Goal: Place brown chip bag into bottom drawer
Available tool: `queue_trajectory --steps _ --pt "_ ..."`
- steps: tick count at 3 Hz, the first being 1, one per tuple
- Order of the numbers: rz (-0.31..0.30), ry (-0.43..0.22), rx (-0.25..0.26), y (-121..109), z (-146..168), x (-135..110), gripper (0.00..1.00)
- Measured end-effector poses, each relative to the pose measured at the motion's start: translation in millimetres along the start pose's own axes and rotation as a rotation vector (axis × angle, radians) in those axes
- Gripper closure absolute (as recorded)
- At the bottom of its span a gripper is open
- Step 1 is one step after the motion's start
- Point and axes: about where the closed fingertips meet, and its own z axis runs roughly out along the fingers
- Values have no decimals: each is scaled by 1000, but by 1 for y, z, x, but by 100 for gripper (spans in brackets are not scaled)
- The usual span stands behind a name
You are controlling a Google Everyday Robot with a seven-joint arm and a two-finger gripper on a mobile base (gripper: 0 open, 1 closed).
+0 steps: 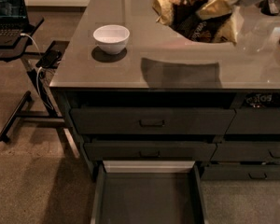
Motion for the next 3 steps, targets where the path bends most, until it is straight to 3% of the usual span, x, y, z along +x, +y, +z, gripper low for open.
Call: queue_trajectory --steps 1,2,3 --pt "-7 -10 -4 30 -36 -4 100" --pt "44 -12 4 89 -92 14 100" --pt "44 -14 0 90 -91 15 100"
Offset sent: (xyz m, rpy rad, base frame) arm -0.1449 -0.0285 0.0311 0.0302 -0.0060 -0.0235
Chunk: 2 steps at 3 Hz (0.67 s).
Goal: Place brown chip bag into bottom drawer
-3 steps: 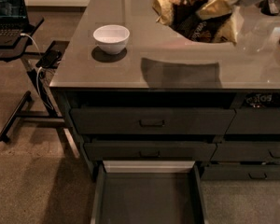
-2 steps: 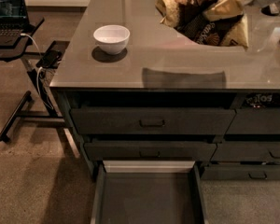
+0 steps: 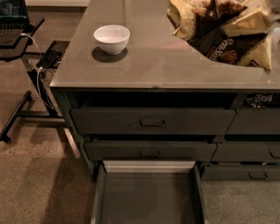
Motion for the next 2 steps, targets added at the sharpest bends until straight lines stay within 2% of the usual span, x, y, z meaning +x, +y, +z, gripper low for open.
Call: queue_trajectory --steps 1,2 --pt "-6 14 -43 28 9 17 100" --pt "-19 41 -90 79 17 54 100"
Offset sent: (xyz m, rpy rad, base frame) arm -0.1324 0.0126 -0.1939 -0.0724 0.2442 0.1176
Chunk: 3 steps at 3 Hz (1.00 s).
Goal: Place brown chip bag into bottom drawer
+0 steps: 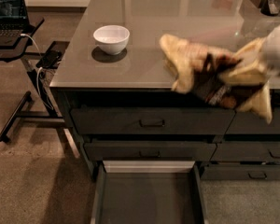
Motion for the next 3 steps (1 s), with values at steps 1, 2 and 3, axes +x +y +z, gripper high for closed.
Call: queue_trajectory --steps 1,2,3 --pt "21 39 -51 43 28 52 100" --pt "43 74 -113 66 66 101 100" --pt "144 77 -149 70 114 162 100"
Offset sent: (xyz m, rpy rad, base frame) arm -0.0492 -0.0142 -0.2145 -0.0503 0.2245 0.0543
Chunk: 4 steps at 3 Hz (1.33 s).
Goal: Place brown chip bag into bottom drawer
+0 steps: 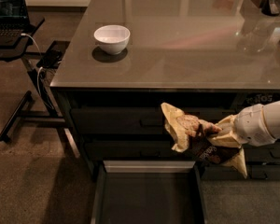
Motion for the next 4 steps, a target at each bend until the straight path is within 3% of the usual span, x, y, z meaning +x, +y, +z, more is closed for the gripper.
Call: queue_trajectory --steps 1,2,3,4 --pt "9 -9 -10 5 10 3 100" --pt "44 -23 -24 18 49 22 100" --pt "68 -27 -19 25 105 52 100" --pt "72 -13 20 27 157 83 100"
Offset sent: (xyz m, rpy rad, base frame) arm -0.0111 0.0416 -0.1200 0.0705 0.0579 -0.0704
